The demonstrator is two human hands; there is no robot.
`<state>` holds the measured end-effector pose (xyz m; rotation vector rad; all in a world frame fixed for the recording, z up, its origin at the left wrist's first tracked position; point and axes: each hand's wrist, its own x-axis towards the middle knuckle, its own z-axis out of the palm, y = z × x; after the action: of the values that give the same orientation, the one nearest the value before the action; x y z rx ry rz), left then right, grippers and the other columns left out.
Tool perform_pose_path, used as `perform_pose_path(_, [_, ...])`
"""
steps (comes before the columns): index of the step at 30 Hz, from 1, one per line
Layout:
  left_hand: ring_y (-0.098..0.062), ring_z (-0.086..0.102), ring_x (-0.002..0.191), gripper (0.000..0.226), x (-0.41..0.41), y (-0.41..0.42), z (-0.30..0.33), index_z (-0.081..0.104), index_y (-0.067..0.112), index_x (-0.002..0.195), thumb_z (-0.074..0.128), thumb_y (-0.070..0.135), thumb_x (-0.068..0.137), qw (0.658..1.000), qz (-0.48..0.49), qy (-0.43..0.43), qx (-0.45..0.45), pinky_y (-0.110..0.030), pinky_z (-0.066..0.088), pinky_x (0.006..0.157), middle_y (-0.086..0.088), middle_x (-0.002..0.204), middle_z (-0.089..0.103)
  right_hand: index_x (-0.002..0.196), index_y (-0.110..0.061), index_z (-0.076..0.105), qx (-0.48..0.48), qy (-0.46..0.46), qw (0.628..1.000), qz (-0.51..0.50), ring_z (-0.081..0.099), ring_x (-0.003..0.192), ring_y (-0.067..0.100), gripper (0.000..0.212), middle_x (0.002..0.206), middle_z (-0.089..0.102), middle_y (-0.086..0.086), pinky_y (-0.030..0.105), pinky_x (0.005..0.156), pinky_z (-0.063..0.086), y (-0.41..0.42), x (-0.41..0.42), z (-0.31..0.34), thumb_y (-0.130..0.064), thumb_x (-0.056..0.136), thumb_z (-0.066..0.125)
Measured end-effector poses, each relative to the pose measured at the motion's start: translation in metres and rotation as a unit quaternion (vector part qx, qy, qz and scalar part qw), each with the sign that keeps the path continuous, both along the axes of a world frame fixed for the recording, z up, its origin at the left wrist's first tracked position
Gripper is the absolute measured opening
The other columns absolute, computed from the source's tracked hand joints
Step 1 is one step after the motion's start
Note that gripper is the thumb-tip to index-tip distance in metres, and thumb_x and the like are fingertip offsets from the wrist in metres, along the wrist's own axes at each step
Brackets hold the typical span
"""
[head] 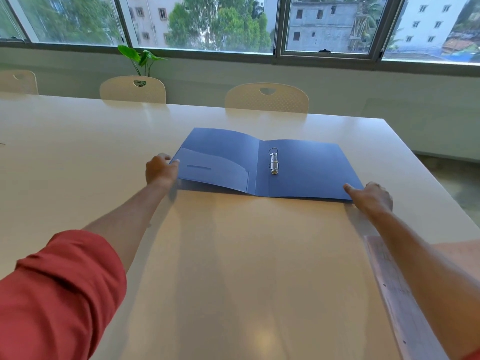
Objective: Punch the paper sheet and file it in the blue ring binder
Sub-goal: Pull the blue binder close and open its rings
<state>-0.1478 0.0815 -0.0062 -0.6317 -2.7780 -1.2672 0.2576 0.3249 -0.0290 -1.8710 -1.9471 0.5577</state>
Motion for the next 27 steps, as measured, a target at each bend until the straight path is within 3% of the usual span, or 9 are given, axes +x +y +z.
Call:
perform_pose_path(4, [-0.032, 0.060, 0.107, 0.042, -0.018, 0.000, -0.013, 0.064, 0.006, 0.112, 0.063, 0.037, 0.084, 0.998, 0.027, -0.061, -0.006, -0.036, 0.048, 0.090, -0.012, 0.116, 0.066, 0.109, 0.003, 0.059, 0.004, 0.008, 1.000, -0.010, 0.057, 0.106, 0.041, 0.064, 0.110, 0.063, 0.025, 0.043, 0.089, 0.045, 0.009, -0.010, -0.002, -0.055, 0.082, 0.056])
perform_pose_path(8, [-0.027, 0.054, 0.080, 0.023, -0.018, 0.004, -0.020, 0.061, 0.009, 0.080, 0.067, 0.030, 0.081, 0.994, 0.030, -0.104, 0.033, -0.034, 0.047, 0.073, -0.009, 0.090, 0.060, 0.111, 0.004, 0.059, -0.018, 0.031, 0.999, -0.018, 0.057, 0.106, 0.041, 0.050, 0.115, 0.060, 0.027, 0.041, 0.088, 0.045, 0.016, -0.017, 0.000, -0.039, 0.086, 0.057])
perform_pose_path(11, [-0.026, 0.056, 0.083, 0.023, -0.018, 0.009, -0.021, 0.052, 0.013, 0.069, 0.072, 0.018, 0.081, 0.977, 0.038, -0.173, 0.119, -0.037, 0.056, 0.082, -0.008, 0.095, 0.058, 0.107, 0.004, 0.058, -0.046, 0.070, 0.995, -0.047, 0.059, 0.102, 0.041, 0.037, 0.109, 0.061, 0.026, 0.039, 0.084, 0.046, 0.019, -0.018, 0.005, -0.024, 0.084, 0.054])
perform_pose_path(15, [-0.027, 0.056, 0.090, 0.016, -0.019, 0.009, -0.018, 0.054, 0.007, 0.081, 0.069, 0.001, 0.082, 0.936, 0.048, -0.277, 0.212, -0.042, 0.057, 0.082, -0.013, 0.104, 0.056, 0.096, 0.006, 0.056, -0.094, 0.140, 0.982, -0.082, 0.058, 0.085, 0.038, 0.029, 0.088, 0.056, 0.021, 0.040, 0.076, 0.051, 0.035, -0.012, 0.006, -0.012, 0.073, 0.061])
perform_pose_path(17, [-0.026, 0.056, 0.089, 0.012, -0.017, 0.008, -0.015, 0.059, 0.003, 0.094, 0.065, -0.001, 0.084, 0.926, 0.045, -0.297, 0.228, -0.039, 0.056, 0.077, -0.014, 0.106, 0.057, 0.088, 0.009, 0.057, -0.114, 0.199, 0.968, -0.102, 0.055, 0.068, 0.033, 0.022, 0.074, 0.053, 0.019, 0.038, 0.061, 0.056, 0.042, -0.009, 0.008, -0.005, 0.072, 0.064])
perform_pose_path(19, [-0.026, 0.059, 0.089, 0.028, -0.014, 0.008, -0.012, 0.060, 0.001, 0.113, 0.062, -0.002, 0.086, 0.920, 0.041, -0.304, 0.244, -0.036, 0.055, 0.074, -0.012, 0.107, 0.059, 0.069, 0.001, 0.050, -0.122, 0.243, 0.956, -0.107, 0.040, 0.053, 0.024, 0.017, 0.067, 0.046, 0.016, 0.026, 0.042, 0.040, 0.036, -0.008, 0.016, 0.002, 0.082, 0.062])
perform_pose_path(21, [-0.027, 0.061, 0.089, 0.033, -0.008, 0.007, -0.005, 0.061, 0.002, 0.117, 0.062, -0.006, 0.085, 0.917, 0.048, -0.290, 0.268, -0.037, 0.056, 0.077, -0.013, 0.107, 0.061, 0.063, -0.006, 0.045, -0.125, 0.291, 0.943, -0.107, 0.036, 0.052, 0.021, 0.029, 0.067, 0.045, 0.014, 0.028, 0.046, 0.032, 0.035, -0.007, 0.018, 0.002, 0.087, 0.059])
perform_pose_path(25, [-0.027, 0.061, 0.089, 0.031, 0.006, 0.004, 0.017, 0.063, 0.003, 0.114, 0.061, -0.007, 0.085, 0.919, 0.048, -0.256, 0.295, -0.036, 0.055, 0.078, -0.012, 0.106, 0.061, 0.081, -0.006, 0.061, -0.097, 0.353, 0.926, -0.095, 0.041, 0.054, 0.019, 0.010, 0.068, 0.050, 0.009, 0.029, 0.050, 0.036, 0.021, -0.004, 0.025, 0.000, 0.088, 0.058])
perform_pose_path(27, [-0.028, 0.061, 0.088, 0.033, 0.011, 0.000, 0.026, 0.063, 0.004, 0.115, 0.061, -0.006, 0.084, 0.921, 0.047, -0.241, 0.303, -0.035, 0.055, 0.078, -0.011, 0.106, 0.061, 0.099, -0.008, 0.066, -0.073, 0.360, 0.926, -0.084, 0.043, 0.054, 0.020, 0.016, 0.068, 0.054, 0.008, 0.030, 0.053, 0.039, 0.013, -0.002, 0.028, -0.001, 0.086, 0.059])
